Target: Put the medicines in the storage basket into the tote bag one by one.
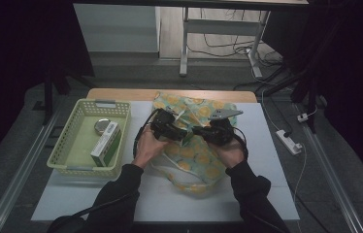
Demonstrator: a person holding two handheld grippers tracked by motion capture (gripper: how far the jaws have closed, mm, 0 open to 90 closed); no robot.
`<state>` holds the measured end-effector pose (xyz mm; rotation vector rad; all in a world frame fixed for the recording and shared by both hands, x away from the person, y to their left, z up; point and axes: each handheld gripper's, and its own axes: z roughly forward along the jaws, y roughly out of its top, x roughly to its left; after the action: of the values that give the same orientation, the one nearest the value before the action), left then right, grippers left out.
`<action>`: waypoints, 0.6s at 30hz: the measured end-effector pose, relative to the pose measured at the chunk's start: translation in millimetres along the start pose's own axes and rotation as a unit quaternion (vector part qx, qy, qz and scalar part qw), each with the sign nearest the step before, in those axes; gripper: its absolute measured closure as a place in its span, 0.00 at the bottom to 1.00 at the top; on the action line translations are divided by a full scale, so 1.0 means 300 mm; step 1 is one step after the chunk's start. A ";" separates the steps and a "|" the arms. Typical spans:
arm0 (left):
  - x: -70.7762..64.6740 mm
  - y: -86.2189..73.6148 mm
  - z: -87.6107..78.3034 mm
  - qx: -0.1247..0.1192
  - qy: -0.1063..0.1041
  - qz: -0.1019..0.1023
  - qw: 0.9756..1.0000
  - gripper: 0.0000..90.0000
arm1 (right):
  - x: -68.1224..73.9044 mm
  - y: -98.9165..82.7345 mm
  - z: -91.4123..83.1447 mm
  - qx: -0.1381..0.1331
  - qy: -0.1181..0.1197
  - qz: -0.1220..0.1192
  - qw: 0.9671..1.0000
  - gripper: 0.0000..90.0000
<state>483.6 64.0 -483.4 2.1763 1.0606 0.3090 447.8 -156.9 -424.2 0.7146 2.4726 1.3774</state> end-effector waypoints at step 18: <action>-0.064 -0.043 -0.166 -0.022 -0.055 0.028 0.998 0.00 | -0.009 -0.003 -0.004 0.000 -0.001 0.003 1.000 1.00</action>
<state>439.8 78.7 -453.8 2.1608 0.9243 0.2318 449.4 -159.7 -424.5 0.7225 2.4707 1.3781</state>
